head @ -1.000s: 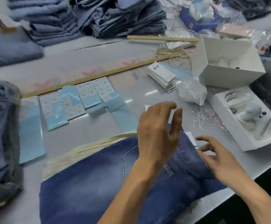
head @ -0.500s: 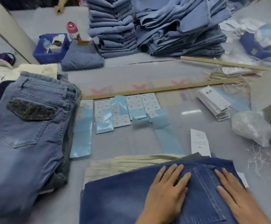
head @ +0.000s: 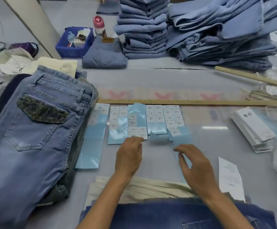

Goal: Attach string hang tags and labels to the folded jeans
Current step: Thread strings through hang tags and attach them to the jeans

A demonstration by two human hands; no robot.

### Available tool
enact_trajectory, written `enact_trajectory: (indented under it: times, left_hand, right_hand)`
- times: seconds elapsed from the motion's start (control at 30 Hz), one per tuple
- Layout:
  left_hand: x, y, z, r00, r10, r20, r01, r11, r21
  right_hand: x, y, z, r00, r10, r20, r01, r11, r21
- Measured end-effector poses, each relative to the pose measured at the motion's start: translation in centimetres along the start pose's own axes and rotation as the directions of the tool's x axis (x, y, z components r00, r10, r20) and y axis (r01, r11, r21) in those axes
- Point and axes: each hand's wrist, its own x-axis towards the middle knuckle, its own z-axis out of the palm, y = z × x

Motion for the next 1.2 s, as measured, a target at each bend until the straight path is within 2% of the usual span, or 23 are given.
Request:
enact_trajectory:
  times: [0.1, 0.17, 0.23, 0.33, 0.43, 0.53, 0.6, 0.7, 0.73, 0.77, 0.87, 0.97, 1.03, 1.2]
  left_hand:
    - [3.6, -2.4, 1.5, 0.995, 0.004, 0.102, -0.02, 0.988, 0.154]
    - [4.2, -3.7, 2.6, 0.991, 0.031, 0.132, -0.064, 0.964, 0.258]
    - [3.7, -4.8, 3.6, 0.99, 0.032, 0.137, -0.071, 0.955, 0.289]
    - [2.4, -5.8, 5.0, 0.995, 0.021, 0.097, -0.048, 0.958, 0.283]
    - [2.3, -5.3, 5.7, 0.998, 0.062, -0.027, -0.053, 0.966, 0.251]
    - [3.5, -4.3, 6.0, 0.986, 0.11, -0.126, -0.088, 0.982, 0.168]
    - [5.4, -3.3, 6.2, 0.98, 0.151, -0.13, -0.138, 0.985, 0.108]
    - [9.5, -1.5, 6.5, 0.974, 0.228, 0.002, -0.228, 0.972, 0.059]
    - [11.0, -0.9, 6.6, 0.959, 0.275, 0.068, -0.279, 0.957, 0.077]
    - [12.3, -0.6, 6.8, 0.936, 0.328, 0.126, -0.341, 0.935, 0.101]
    - [15.4, 0.2, 7.6, 0.867, 0.422, 0.267, -0.468, 0.873, 0.14]
    - [16.9, 0.5, 8.4, 0.824, 0.431, 0.369, -0.508, 0.85, 0.143]
    - [17.2, 0.3, 8.7, 0.823, 0.42, 0.383, -0.497, 0.858, 0.128]
    - [17.0, -0.5, 9.0, 0.816, 0.464, 0.345, -0.523, 0.846, 0.098]
  right_hand:
    - [4.5, -0.7, 4.0, 0.992, -0.032, 0.122, 0.027, 0.999, 0.043]
    - [6.4, -0.3, 5.8, 0.975, -0.042, 0.22, 0.046, 0.999, -0.013]
    - [6.7, 0.5, 7.4, 0.955, -0.095, 0.282, 0.128, 0.987, -0.1]
    - [3.6, 2.4, 9.4, 0.95, -0.146, 0.276, 0.207, 0.956, -0.206]
    - [1.6, 3.9, 10.5, 0.953, -0.146, 0.266, 0.212, 0.947, -0.242]
    - [2.1, 3.8, 10.9, 0.964, -0.188, 0.188, 0.237, 0.928, -0.288]
    - [2.8, 3.2, 11.0, 0.975, -0.197, 0.1, 0.217, 0.935, -0.281]
    - [4.9, 2.8, 10.9, 0.987, -0.151, -0.054, 0.136, 0.969, -0.208]
    - [5.9, 2.8, 11.0, 0.989, -0.133, -0.063, 0.119, 0.973, -0.196]
    - [6.8, 2.8, 11.1, 0.993, -0.113, -0.032, 0.104, 0.973, -0.204]
    - [8.3, 3.4, 12.2, 0.983, -0.029, 0.181, 0.082, 0.953, -0.293]
    - [7.2, 4.5, 13.4, 0.978, 0.003, 0.208, 0.073, 0.931, -0.357]
    - [6.2, 5.3, 14.3, 0.989, -0.028, 0.146, 0.08, 0.927, -0.367]
    - [5.0, 6.2, 15.4, 0.994, -0.064, 0.093, 0.093, 0.931, -0.352]
